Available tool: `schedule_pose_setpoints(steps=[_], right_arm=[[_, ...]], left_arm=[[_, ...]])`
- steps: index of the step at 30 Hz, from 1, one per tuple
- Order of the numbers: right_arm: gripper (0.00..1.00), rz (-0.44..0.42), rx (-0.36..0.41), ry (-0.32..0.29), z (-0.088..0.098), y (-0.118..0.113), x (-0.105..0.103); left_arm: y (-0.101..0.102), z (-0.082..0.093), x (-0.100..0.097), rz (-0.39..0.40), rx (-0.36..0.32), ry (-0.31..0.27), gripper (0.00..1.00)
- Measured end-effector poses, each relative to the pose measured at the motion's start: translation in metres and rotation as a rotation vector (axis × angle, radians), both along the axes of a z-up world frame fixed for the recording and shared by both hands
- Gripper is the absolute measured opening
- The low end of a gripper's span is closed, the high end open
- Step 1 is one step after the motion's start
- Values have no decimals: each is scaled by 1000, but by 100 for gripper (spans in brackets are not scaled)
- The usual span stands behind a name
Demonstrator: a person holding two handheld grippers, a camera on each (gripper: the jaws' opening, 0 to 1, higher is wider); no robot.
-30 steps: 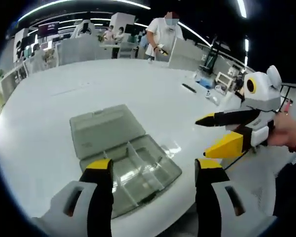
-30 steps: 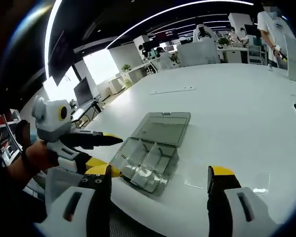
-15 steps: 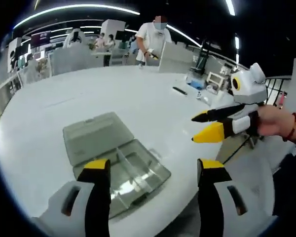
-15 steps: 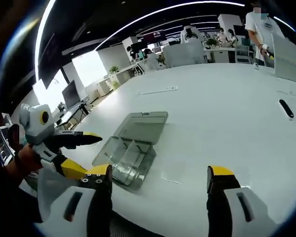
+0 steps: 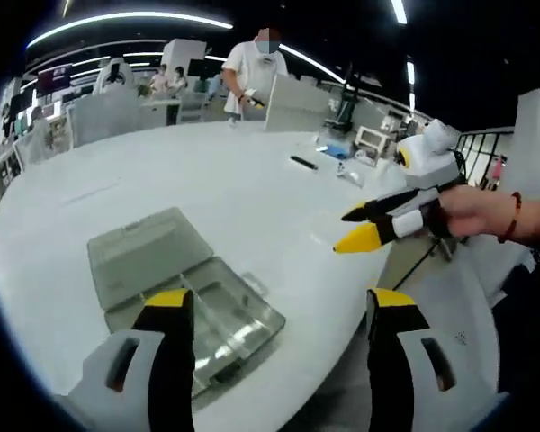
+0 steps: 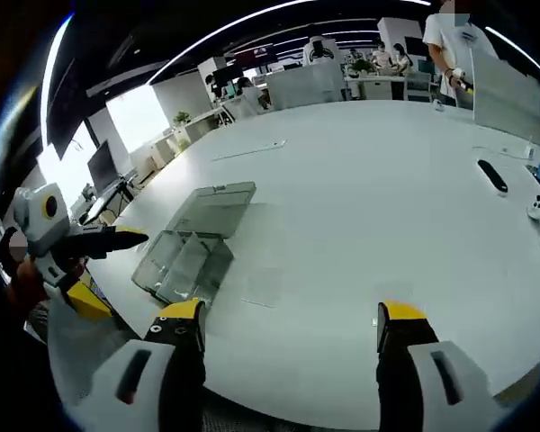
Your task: Insert the divider into the dual guide fixture by aligning both edges with the guide slots and pushing it downward to the bottom, including one-sided entry, uneven engagement, binding, and posture correction.
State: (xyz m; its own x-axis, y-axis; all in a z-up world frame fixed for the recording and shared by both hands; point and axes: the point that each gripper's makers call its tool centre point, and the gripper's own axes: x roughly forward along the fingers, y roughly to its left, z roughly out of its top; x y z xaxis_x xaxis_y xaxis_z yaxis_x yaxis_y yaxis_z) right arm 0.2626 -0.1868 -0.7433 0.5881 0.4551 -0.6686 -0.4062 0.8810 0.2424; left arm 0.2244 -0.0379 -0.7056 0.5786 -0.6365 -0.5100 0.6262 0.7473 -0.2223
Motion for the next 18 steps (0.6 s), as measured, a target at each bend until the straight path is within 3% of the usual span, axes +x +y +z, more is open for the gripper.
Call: schedule_pose_setpoints(steps=[18], right_arm=[[73,-32,-60,66,-32,-32,17]], left_arm=[[1,-10,7,-4,11,25,75]])
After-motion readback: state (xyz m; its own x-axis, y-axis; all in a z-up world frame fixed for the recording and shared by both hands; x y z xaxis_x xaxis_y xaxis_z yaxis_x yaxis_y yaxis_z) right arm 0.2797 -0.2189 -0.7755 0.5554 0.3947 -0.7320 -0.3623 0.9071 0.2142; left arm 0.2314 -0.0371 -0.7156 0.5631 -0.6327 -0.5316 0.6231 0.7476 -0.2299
